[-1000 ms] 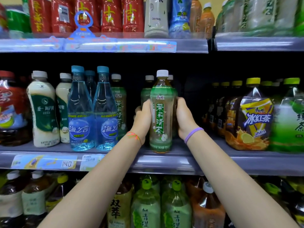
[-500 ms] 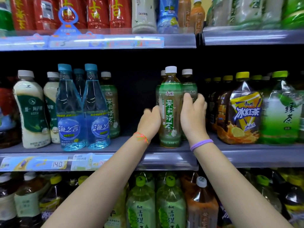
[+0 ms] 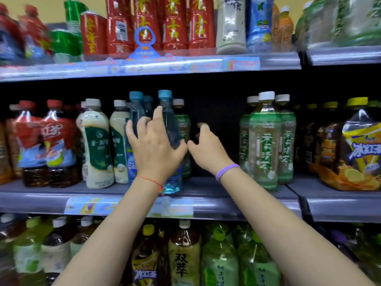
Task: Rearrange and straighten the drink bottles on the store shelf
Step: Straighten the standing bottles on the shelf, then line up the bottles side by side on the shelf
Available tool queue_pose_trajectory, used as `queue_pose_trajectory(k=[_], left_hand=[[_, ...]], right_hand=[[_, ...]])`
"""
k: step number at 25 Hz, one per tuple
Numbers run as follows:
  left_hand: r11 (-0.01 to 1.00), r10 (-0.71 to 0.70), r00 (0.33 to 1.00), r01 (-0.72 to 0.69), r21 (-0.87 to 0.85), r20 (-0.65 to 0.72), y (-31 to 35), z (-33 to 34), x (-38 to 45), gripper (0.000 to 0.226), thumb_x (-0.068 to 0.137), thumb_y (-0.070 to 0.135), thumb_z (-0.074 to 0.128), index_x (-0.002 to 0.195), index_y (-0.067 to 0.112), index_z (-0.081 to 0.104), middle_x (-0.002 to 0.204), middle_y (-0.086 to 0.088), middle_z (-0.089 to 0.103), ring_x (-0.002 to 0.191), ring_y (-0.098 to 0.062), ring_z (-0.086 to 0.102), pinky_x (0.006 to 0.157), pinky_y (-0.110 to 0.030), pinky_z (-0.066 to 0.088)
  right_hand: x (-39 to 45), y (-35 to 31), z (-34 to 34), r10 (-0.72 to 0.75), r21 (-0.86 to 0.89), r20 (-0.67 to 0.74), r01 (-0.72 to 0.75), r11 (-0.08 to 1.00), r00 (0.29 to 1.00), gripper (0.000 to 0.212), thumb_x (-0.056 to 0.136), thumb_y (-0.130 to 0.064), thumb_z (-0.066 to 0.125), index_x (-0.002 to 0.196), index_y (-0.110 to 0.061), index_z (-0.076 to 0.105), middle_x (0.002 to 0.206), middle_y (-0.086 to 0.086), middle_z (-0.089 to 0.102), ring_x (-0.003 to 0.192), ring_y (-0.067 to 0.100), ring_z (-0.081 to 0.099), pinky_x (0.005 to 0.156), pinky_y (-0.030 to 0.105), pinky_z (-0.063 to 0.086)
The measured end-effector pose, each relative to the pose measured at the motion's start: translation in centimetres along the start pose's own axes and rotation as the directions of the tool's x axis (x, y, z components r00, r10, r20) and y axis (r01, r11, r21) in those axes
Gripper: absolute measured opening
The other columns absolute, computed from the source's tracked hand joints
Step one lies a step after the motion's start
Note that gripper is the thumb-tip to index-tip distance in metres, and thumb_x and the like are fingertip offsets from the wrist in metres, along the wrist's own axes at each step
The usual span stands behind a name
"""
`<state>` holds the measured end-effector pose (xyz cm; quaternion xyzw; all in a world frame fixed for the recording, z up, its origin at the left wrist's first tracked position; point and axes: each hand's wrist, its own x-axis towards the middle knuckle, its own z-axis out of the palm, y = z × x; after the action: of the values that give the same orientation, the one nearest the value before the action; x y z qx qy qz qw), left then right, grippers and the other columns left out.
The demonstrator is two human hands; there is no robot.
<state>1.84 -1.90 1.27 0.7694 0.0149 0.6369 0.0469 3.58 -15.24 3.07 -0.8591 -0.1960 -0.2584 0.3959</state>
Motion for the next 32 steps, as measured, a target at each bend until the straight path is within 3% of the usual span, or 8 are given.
queue_pose_trajectory(k=[4, 9, 13, 18, 22, 26, 30, 32], left_hand=[[0.987, 0.066, 0.991, -0.082, -0.142, -0.114, -2.5, -1.3, 0.2, 0.089, 0.07, 0.049, 0.072, 0.14, 0.002, 0.045, 0.107, -0.011, 0.056, 0.11, -0.033, 0.047, 0.108, -0.062, 0.03], [0.967, 0.098, 0.985, -0.127, -0.219, -0.139, -4.3, -1.1, 0.1, 0.088, 0.075, 0.051, 0.067, 0.143, 0.0, 0.045, 0.106, -0.004, 0.049, 0.107, -0.03, 0.043, 0.099, -0.053, 0.034], [0.967, 0.106, 0.992, -0.12, -0.227, -0.072, -4.6, -0.3, 0.4, 0.088, 0.078, 0.053, 0.063, 0.146, 0.003, 0.042, 0.096, -0.006, 0.063, 0.102, -0.035, 0.053, 0.082, -0.044, 0.039], [0.986, 0.098, 0.995, -0.099, -0.138, -0.013, -3.1, -0.4, 0.9, 0.085, 0.079, 0.055, 0.055, 0.144, 0.001, 0.045, 0.082, -0.006, 0.062, 0.074, -0.028, 0.053, 0.06, -0.036, 0.041], [0.972, 0.115, 0.991, -0.097, -0.215, 0.07, -1.1, -0.1, 0.4, 0.084, 0.083, 0.054, 0.046, 0.145, -0.002, 0.04, 0.089, -0.011, 0.063, 0.079, -0.031, 0.055, 0.057, -0.035, 0.046], [0.876, 0.155, 0.899, 0.067, -0.478, 0.409, 1.3, 0.3, 0.3, 0.065, 0.098, 0.042, 0.045, 0.151, 0.006, 0.029, 0.129, -0.02, 0.057, 0.115, -0.038, 0.055, 0.093, -0.044, 0.043], [0.946, 0.084, 0.996, -0.086, -0.311, -0.022, -2.0, -0.5, -0.9, 0.045, 0.086, 0.026, 0.052, 0.127, 0.01, 0.061, 0.137, -0.02, 0.052, 0.127, -0.039, 0.047, 0.102, -0.048, 0.036], [0.952, -0.164, 0.984, 0.141, -0.271, -0.064, -4.2, -1.1, -0.7, 0.061, 0.081, 0.028, 0.061, 0.137, 0.009, 0.05, 0.142, -0.02, 0.046, 0.131, -0.038, 0.041, 0.104, -0.05, 0.034]], right_hand=[[3.0, -1.5, 3.1, 0.179, 0.02, 0.122, -0.183, 0.983, 0.976, 0.064, 0.092, -0.023, 0.064, 0.141, 0.0, 0.03, 0.129, 0.021, 0.058, 0.111, 0.034, 0.06, 0.083, 0.038, 0.052], [2.3, -1.5, 4.4, 0.233, -0.111, -0.113, -0.246, 0.963, 0.966, 0.073, 0.086, -0.036, 0.069, 0.135, 0.001, 0.03, 0.122, 0.019, 0.059, 0.108, 0.037, 0.062, 0.082, 0.045, 0.054], [0.0, 0.3, 3.5, -0.027, -0.609, -0.481, -0.312, 0.729, 0.876, 0.102, 0.082, -0.046, 0.074, 0.151, 0.006, 0.019, 0.128, 0.018, 0.053, 0.115, 0.033, 0.054, 0.088, 0.041, 0.046], [-1.2, 2.2, 2.1, -0.253, -0.81, -0.535, -0.405, 0.424, 0.806, 0.064, 0.086, -0.021, 0.066, 0.142, -0.003, 0.042, 0.122, 0.019, 0.057, 0.096, 0.03, 0.057, 0.073, 0.037, 0.045], [-3.0, 0.9, 1.4, -0.345, -0.681, -0.448, -0.065, 0.729, 0.825, 0.05, 0.08, -0.003, 0.061, 0.129, -0.002, 0.053, 0.115, 0.019, 0.056, 0.094, 0.035, 0.056, 0.071, 0.043, 0.05], [-4.0, -0.1, 0.5, -0.068, -0.191, -0.306, 0.009, 0.982, 0.95, 0.046, 0.096, -0.018, 0.048, 0.141, -0.012, 0.039, 0.129, 0.013, 0.05, 0.098, 0.034, 0.059, 0.079, 0.044, 0.049], [-4.4, 0.3, 1.2, -0.04, -0.466, -0.266, -0.092, 0.88, 0.963, 0.073, 0.094, -0.043, 0.059, 0.148, -0.008, 0.024, 0.133, 0.014, 0.04, 0.08, 0.034, 0.061, 0.056, 0.037, 0.047], [-4.4, 0.5, 2.0, -0.079, -0.561, -0.313, -0.117, 0.819, 0.946, 0.078, 0.093, -0.046, 0.06, 0.148, -0.004, 0.024, 0.131, 0.014, 0.039, 0.064, 0.027, 0.052, 0.043, 0.026, 0.032]])
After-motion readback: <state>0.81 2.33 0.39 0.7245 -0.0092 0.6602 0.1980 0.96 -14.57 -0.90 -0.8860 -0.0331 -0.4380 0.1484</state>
